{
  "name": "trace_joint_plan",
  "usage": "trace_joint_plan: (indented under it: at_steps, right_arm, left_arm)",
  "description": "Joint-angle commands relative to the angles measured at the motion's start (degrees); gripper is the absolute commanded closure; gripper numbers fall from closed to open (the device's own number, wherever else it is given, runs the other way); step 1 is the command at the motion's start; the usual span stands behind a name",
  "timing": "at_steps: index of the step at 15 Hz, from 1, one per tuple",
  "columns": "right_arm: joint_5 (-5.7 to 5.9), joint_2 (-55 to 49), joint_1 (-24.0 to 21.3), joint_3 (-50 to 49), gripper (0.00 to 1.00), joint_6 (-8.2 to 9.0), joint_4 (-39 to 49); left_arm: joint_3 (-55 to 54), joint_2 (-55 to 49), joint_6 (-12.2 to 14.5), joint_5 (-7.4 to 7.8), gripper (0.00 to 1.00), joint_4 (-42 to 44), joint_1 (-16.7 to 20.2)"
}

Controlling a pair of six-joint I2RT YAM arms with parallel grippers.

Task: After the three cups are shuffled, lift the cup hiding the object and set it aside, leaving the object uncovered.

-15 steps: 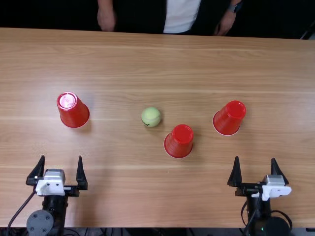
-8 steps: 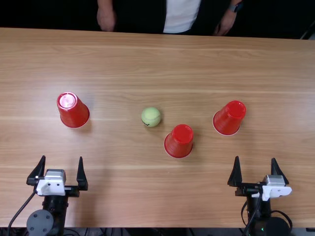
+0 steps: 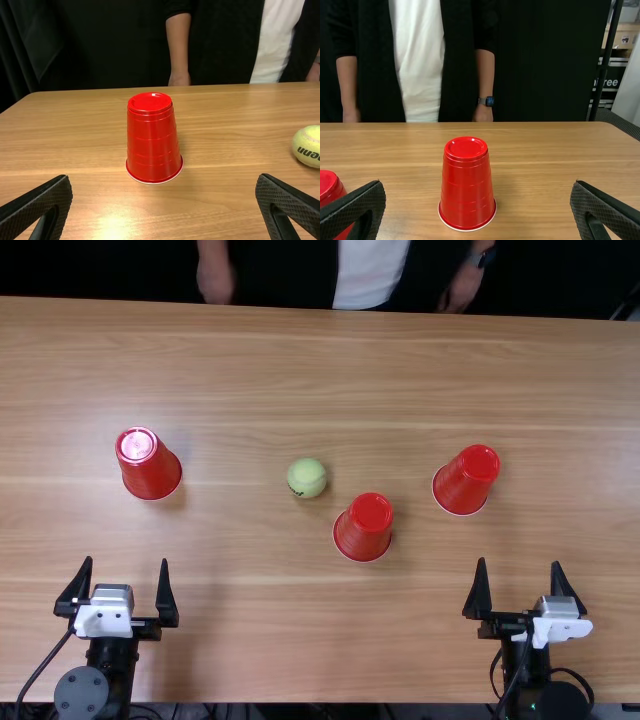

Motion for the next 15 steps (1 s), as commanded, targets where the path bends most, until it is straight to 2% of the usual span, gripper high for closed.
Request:
trace_joint_plan:
  at_steps: [1,2,4,5,15]
  right_arm:
    - [0.33,-0.4,-0.1,-0.7,0.00,-0.22,0.2]
    - [0.22,-0.4,-0.4,-0.6,0.00,-0.11,0.2]
    - [0.22,-0.4,-0.4,-0.5,0.00,-0.11,0.3]
    - [0.33,-0.4,-0.5,-0.5,0.00,0.31,0.3]
    - [0.33,-0.4,-0.5,-0.5,0.00,0.31,0.3]
  left_arm:
    - [-1.1,-0.4,0.5,0.11,0.00,-1.4,0.4]
    - [-1.1,-0.4,0.5,0.11,0.00,-1.4,0.6]
    - [-1.1,-0.4,-0.1,0.00,0.00,-1.3,4.2]
    - [-1.1,-0.4,-0.1,0.11,0.00,-1.3,4.5]
    - [-1.1,-0.4,-0.1,0.11,0.00,-1.3,4.5]
